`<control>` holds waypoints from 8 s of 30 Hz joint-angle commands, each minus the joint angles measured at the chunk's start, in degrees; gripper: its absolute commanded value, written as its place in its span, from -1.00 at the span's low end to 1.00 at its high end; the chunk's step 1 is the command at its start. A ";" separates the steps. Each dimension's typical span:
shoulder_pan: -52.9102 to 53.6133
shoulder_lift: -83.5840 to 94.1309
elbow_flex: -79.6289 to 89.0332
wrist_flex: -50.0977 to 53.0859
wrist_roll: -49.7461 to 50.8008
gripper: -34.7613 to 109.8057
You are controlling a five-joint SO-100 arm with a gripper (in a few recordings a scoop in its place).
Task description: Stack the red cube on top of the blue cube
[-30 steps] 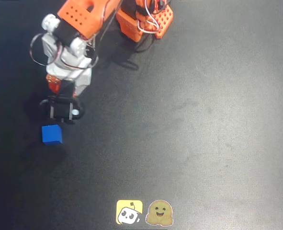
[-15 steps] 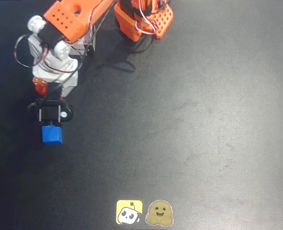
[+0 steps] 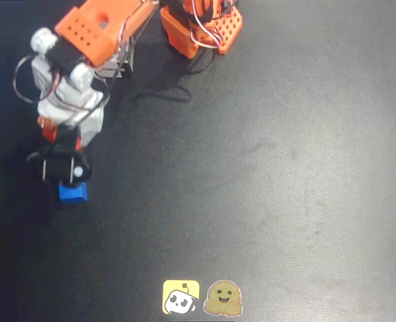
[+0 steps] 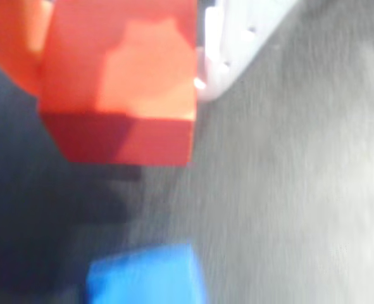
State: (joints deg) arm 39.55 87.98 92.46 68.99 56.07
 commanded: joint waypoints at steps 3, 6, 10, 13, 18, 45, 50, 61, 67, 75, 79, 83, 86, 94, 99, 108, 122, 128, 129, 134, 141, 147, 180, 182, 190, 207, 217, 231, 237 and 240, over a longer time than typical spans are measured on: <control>-3.34 -2.37 -6.24 -0.35 5.19 -0.52; -4.57 -3.78 -7.73 -0.53 7.12 -0.52; -4.92 -6.42 -10.37 -1.14 7.38 -0.52; -4.83 -7.91 -11.87 -1.49 7.38 -0.52; -4.57 -10.20 -13.97 -1.58 7.38 -0.52; -4.22 -13.80 -15.38 -1.41 9.40 -0.52; -3.60 -13.97 -14.94 -1.32 9.40 -0.52; -2.90 -13.97 -16.17 -1.32 9.93 -0.52; -2.90 -13.97 -15.73 -1.14 10.99 -0.52; -3.34 -14.41 -14.68 -0.97 12.74 -0.52; -3.34 -14.59 -13.97 -1.05 12.74 -0.52; -3.43 -14.59 -15.03 -1.05 12.66 -0.52; -3.43 -14.59 -15.03 -1.14 12.66 -0.52; -3.25 -15.21 -13.89 -1.67 12.66 -0.52; -2.99 -15.64 -13.54 -1.76 12.66 -0.52; -2.90 -15.91 -11.51 -1.41 12.66 -0.51; -2.02 -15.91 -8.70 -1.23 12.66 -0.48; -2.02 -15.91 -9.49 -1.14 12.66 -0.32; -2.11 -15.91 -9.58 -1.14 12.66 -0.32; -2.46 -15.91 -10.37 -1.23 12.66 -0.21; -2.55 -15.82 -11.51 -0.97 12.66 -0.18; -2.72 -15.56 -11.43 -0.70 12.57 -0.18; -0.88 -19.07 -13.80 -1.32 12.57 -0.52; -0.88 -18.98 -15.03 1.05 12.57 -0.52; -0.88 -14.77 -21.53 11.16 11.87 -0.52; -3.69 -17.58 -36.12 10.81 12.92 -0.52; -6.06 -24.08 -40.34 9.84 13.80 -0.52; -6.50 -27.69 -42.01 8.53 13.80 -0.52; -6.86 -28.13 -41.75 8.70 13.80 -0.52; -6.94 -28.39 -41.66 8.96 13.80 -0.52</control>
State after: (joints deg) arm 33.22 59.33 53.17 78.13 69.52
